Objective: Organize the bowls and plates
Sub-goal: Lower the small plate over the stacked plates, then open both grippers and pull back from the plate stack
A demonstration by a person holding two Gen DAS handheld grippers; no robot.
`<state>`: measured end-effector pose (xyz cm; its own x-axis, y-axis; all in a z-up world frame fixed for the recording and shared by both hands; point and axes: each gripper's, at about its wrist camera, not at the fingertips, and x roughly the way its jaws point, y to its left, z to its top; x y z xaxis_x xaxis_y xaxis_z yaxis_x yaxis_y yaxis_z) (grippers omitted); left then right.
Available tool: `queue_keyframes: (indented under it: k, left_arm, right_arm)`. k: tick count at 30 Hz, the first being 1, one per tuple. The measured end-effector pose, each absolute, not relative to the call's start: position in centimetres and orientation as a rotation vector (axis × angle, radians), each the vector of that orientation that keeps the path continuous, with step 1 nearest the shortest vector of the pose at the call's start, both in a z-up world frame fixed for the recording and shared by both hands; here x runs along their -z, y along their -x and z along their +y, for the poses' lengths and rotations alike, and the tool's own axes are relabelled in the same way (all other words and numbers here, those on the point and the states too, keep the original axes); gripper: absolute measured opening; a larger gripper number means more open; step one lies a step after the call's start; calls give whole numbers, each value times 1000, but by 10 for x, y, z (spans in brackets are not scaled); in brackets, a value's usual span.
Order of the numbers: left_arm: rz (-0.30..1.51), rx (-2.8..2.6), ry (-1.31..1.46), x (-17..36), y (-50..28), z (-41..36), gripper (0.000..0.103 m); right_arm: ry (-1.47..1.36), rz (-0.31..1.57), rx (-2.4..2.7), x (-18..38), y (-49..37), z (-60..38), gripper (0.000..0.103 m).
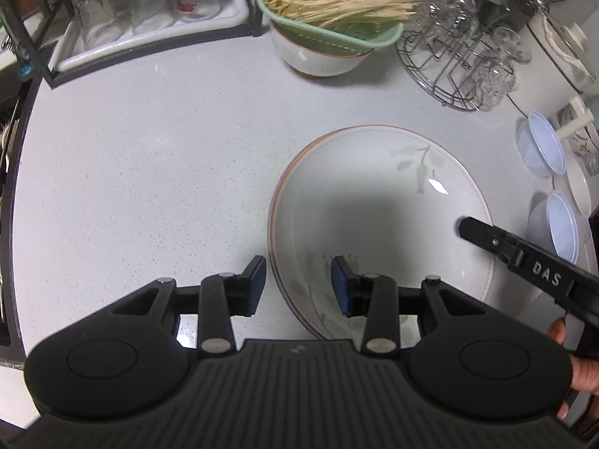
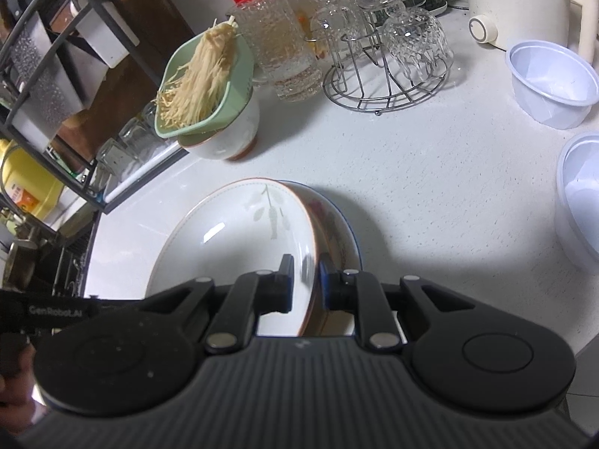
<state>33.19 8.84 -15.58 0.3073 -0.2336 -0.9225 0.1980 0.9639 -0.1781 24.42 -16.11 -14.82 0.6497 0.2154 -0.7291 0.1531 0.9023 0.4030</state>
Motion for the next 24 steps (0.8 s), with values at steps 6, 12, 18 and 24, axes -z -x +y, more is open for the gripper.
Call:
queue_keyframes:
  k: [6,12,18,24]
  left_arm:
    - [1211,288,66,152,-322,86,44]
    - [1191,291,81,150,-310,89,44]
    - [1169,284,114,143,-299,96,44]
    - [1122,275,119,128,-291,99,44]
  right_arm:
    - [-513,875,-25,151,-247,-164,18]
    - [-459,873,-6,146,-245,-157,18]
    - [-377,858,22,141,-237,-150,19]
    - [-336,835,6,136,-235,-149,18]
